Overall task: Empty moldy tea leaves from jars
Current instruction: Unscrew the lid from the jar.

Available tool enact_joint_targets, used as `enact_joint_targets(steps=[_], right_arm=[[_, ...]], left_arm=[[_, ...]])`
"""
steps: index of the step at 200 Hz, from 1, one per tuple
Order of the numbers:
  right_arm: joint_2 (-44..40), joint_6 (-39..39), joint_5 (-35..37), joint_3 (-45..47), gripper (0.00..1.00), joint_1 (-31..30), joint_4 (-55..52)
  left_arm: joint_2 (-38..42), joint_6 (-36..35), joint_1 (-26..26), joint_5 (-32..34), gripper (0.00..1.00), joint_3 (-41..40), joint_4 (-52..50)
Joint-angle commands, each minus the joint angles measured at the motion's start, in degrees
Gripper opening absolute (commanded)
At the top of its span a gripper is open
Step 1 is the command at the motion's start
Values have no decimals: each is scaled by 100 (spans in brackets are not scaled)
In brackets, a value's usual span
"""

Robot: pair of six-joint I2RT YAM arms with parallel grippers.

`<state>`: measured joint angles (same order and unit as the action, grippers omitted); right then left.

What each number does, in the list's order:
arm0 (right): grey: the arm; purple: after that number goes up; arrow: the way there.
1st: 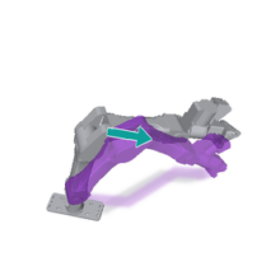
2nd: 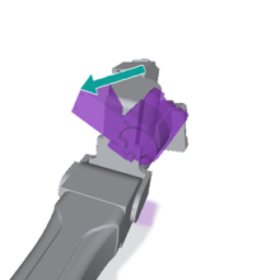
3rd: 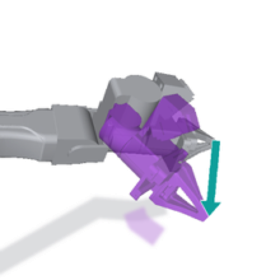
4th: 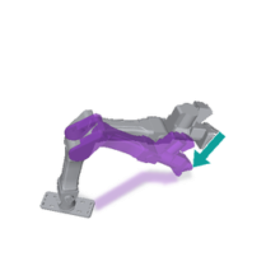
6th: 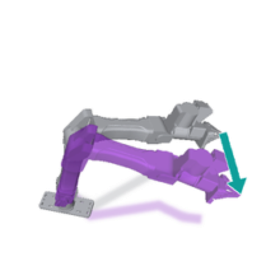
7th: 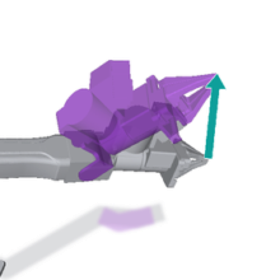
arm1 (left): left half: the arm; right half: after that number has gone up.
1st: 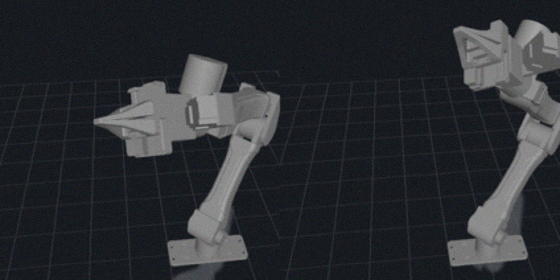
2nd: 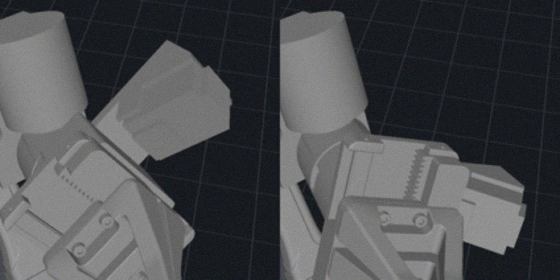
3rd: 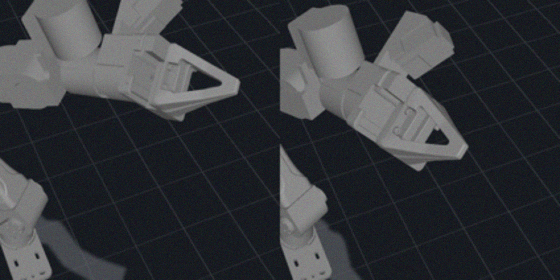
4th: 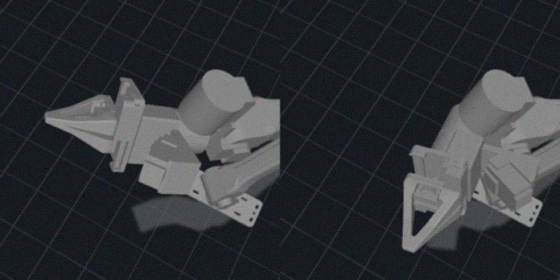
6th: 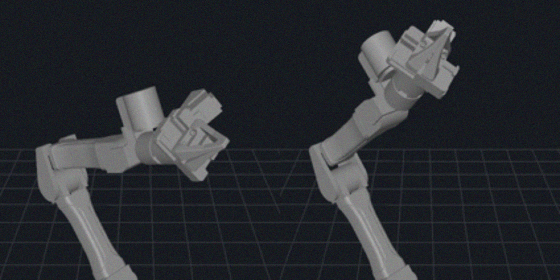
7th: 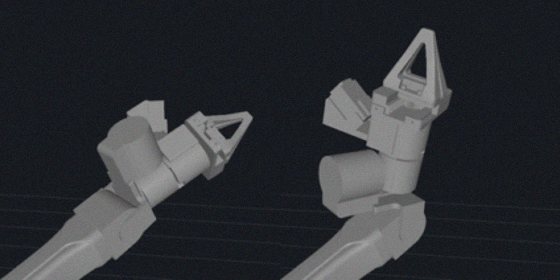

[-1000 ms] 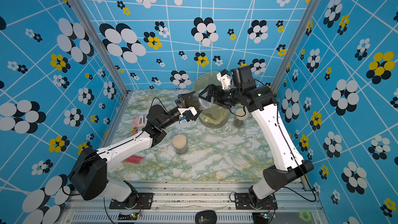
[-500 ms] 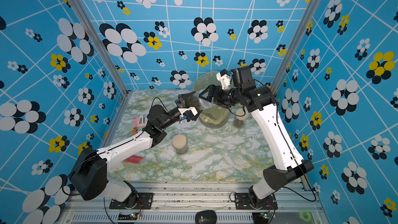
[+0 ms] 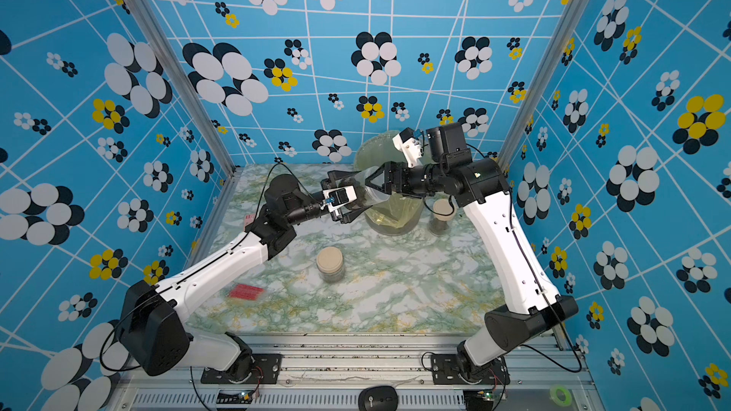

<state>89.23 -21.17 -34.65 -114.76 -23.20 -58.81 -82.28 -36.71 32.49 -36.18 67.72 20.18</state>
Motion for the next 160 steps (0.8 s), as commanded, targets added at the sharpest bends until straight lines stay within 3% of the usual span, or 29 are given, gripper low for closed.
enact_joint_targets(steps=[1,48,88,160], right_arm=[[-90,712,-261,182,64,-52,-305],[-119,1158,-517,348,64,-47,-38],[56,1654,-908,237,64,-48,87],[449,3073,-929,-217,65,-43,-354]], left_arm=[[96,827,-254,-938,57,726,-645],[-243,2077,-816,-2374,57,1484,-884],[-622,2564,-1020,-3270,56,2227,-1528],[-1024,3166,-1188,-4016,56,2734,-1664]])
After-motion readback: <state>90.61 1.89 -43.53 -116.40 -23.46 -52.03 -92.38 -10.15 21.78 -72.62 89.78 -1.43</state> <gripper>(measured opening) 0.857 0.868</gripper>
